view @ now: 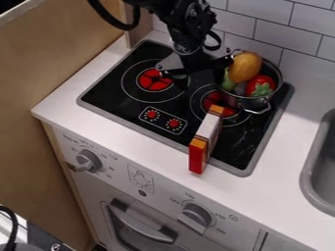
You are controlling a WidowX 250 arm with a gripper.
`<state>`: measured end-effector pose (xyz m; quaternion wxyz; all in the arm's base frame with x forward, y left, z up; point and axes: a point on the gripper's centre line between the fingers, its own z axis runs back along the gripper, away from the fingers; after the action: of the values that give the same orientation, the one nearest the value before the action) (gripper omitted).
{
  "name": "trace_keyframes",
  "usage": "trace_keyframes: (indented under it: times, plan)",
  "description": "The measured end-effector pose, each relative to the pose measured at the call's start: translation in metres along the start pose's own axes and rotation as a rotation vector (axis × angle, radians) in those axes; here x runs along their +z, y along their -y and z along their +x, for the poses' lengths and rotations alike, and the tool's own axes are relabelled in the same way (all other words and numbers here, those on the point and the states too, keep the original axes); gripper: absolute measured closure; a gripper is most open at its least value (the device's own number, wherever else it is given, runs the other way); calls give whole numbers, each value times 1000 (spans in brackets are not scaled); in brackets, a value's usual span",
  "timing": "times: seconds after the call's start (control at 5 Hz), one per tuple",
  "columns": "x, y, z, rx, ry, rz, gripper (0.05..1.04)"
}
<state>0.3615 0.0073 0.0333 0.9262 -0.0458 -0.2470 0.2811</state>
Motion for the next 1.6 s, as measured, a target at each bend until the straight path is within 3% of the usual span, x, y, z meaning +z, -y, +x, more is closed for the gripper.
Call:
trace_keyframes:
  times: [0.8,1.2,1.6]
  plan:
    - [10,6,-6,57,-66,10,971]
    - [12,8,-8,76,-96,11,1026]
    - [20,12,-13,96,-178,25,1027]
